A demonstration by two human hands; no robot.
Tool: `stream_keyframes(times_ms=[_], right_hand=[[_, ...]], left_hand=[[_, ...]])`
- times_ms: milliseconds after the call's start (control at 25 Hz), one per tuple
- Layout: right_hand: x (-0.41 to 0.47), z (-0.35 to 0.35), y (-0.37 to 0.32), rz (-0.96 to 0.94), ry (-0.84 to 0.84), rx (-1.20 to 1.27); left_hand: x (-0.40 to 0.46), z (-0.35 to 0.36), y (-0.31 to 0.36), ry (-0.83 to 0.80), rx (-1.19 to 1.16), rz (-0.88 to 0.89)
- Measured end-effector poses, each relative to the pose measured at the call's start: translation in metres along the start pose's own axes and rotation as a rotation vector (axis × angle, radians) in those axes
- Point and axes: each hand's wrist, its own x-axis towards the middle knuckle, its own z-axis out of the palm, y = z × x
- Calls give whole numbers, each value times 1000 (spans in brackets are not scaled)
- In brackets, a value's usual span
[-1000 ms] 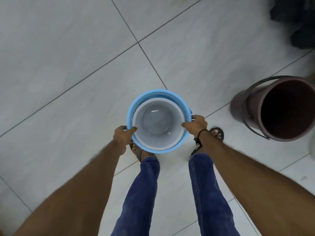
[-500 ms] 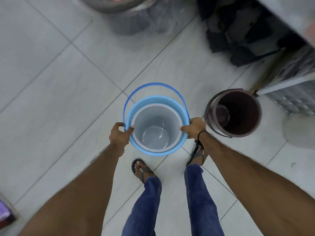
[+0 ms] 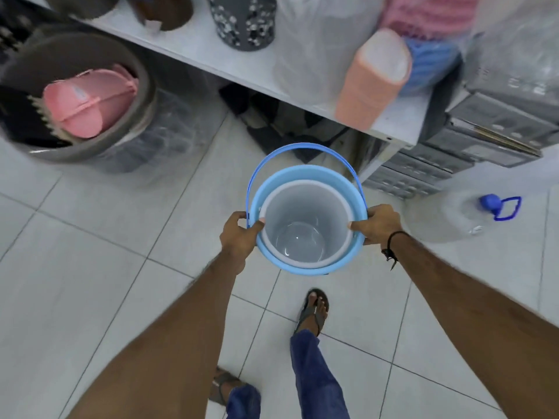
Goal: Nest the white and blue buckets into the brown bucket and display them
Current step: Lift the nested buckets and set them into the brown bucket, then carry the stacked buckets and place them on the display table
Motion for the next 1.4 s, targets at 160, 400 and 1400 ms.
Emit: stream_keyframes(times_ms=[160,400,1400], right_hand=[[63,-16,49,73,31,63],[171,57,128,153,39,172],[26,11,-113,59,-353,-38]], left_hand=[[44,92,-10,-34,93,-37],[139,171,-80,63,247,-145],[13,-72,96,-107,166,-429]])
